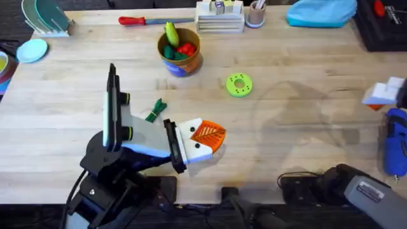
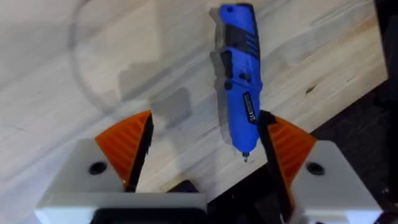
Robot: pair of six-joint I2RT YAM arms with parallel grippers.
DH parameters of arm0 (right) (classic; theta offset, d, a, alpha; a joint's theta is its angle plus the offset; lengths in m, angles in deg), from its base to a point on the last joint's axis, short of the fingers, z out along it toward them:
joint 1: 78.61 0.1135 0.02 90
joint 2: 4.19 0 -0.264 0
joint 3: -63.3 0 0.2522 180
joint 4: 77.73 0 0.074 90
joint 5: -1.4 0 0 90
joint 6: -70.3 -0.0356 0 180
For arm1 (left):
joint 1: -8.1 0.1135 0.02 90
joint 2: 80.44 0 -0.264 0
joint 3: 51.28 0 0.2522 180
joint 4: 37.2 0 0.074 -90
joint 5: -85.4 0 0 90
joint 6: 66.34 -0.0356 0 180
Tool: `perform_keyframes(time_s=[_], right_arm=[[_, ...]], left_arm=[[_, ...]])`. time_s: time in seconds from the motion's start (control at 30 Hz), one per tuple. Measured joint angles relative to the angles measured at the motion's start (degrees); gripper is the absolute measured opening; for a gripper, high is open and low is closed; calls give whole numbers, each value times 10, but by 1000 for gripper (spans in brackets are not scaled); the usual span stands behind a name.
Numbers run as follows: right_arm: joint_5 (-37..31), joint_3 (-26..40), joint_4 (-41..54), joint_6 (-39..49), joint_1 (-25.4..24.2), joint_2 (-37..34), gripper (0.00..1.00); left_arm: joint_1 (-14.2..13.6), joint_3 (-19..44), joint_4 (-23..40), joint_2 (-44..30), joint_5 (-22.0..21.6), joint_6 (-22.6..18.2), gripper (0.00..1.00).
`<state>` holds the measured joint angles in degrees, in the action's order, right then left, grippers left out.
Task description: Pick up the gripper from the table and insert it into the empty holder that is missing its gripper. Then pick up a screw, insert it into the mounting hole, and use the screwdriver to tighten it. Finally, clean up the table by picking up the vegetable and placing it into the bucket.
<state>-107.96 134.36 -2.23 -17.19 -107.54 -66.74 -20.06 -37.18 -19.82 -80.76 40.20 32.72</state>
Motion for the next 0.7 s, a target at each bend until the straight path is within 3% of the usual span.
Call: perform_keyframes(time_s=[0.37,0.7], right_arm=[[82,0,-36,167,-158,-105,992],[93,0,-108,230,-239,-167,991]], left_arm=[[0,0,0,0,0,0,8],[0,0,0,0,0,0,8]])
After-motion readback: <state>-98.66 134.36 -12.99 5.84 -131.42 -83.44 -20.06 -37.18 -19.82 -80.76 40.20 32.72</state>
